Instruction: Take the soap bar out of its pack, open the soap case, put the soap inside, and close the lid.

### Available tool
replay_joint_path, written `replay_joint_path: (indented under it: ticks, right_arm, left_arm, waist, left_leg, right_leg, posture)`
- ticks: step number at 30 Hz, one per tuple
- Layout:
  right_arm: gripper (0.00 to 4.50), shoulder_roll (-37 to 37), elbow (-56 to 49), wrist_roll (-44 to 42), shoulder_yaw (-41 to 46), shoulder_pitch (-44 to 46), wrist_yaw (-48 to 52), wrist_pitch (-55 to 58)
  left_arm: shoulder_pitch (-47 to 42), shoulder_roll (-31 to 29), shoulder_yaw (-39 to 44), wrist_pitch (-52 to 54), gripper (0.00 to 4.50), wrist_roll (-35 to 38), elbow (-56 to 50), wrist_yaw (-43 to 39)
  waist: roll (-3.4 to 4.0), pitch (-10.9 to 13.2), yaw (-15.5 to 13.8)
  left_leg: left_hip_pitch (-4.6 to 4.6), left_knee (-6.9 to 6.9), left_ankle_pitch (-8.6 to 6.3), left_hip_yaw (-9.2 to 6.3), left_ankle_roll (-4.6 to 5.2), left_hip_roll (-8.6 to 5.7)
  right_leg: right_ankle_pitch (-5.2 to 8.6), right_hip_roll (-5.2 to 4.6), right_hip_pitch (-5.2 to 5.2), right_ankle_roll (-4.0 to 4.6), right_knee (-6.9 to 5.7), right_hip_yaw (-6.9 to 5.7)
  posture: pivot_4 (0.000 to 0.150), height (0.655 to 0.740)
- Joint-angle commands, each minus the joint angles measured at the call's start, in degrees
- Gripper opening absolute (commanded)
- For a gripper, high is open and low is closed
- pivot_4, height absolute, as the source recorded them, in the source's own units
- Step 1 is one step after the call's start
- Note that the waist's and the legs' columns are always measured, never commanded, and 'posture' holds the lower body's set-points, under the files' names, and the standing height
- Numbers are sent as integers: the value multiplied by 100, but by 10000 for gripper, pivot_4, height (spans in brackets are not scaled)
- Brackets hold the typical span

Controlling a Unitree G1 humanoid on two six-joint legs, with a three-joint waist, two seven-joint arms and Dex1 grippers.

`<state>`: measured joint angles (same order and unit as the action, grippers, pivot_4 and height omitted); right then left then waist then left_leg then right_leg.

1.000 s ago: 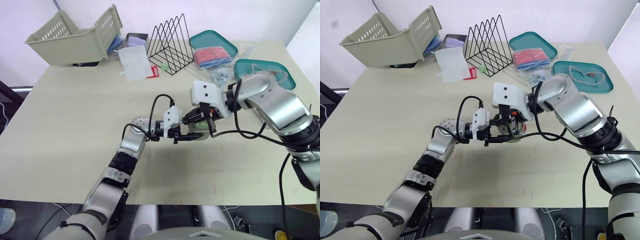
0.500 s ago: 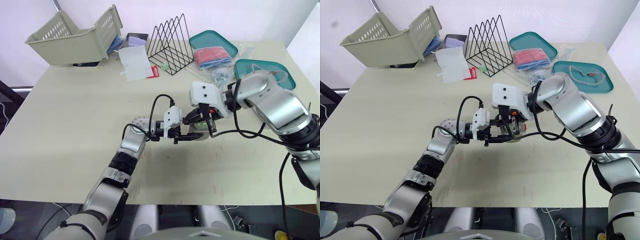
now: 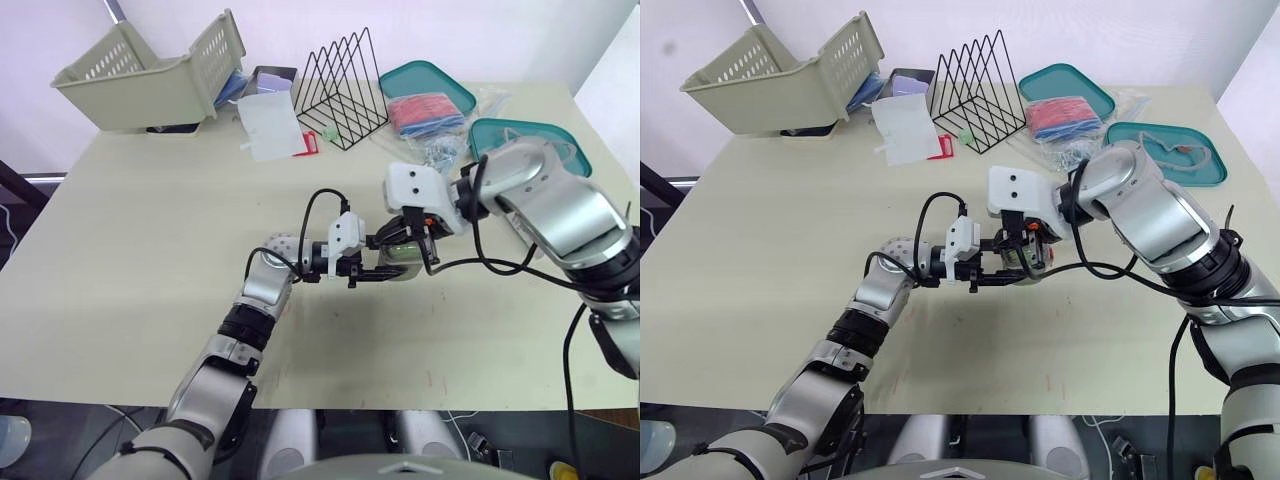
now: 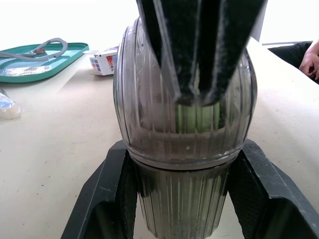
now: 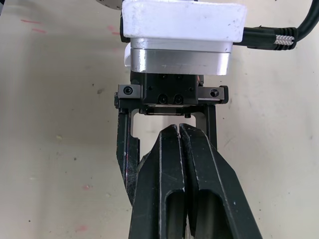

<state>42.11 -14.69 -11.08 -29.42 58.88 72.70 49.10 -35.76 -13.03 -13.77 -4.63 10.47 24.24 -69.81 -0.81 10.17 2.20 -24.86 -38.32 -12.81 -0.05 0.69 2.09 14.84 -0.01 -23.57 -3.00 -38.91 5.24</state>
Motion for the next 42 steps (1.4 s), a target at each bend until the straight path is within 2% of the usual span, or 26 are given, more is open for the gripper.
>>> replay_joint_path:
  ticks: [1, 13, 32, 42]
  right_arm:
    - [497, 71, -93, 145, -59, 156, 0, 54]
    - [497, -23, -107, 281, -293, 42, -80, 85]
    - [497, 185, -156, 225, -157, 194, 147, 143]
    - [497, -12, 265, 481, -353, -60, -70, -189]
  left_arm:
    - [-42, 50, 25, -138, 19548, 98, -201, -10]
    - [-36, 60, 20, -136, 19548, 81, -221, 6]
    - [-73, 63, 19, -178, 19548, 73, -162, -13]
    - [-74, 76, 21, -176, 19548, 72, -167, 6]
  waist:
    - [0, 0, 0]
    - [0, 0, -5]
    - [0, 0, -5]
    - [0, 0, -4]
  left_leg:
    - [0, 0, 0, -1, 0, 0]
    - [0, -1, 0, -1, 0, 0]
    - [0, -1, 0, -1, 0, 0]
    - [1, -1, 0, -1, 0, 0]
  right_leg:
    - [0, 0, 0, 0, 0, 0]
    - [0, 0, 1, 0, 0, -1]
    - [0, 0, 1, 0, 0, -1]
    - [0, 0, 2, 0, 0, -2]
  posture:
    - [1500, 7400]
    - [1500, 7400]
    - [1500, 7400]
    - [1500, 7400]
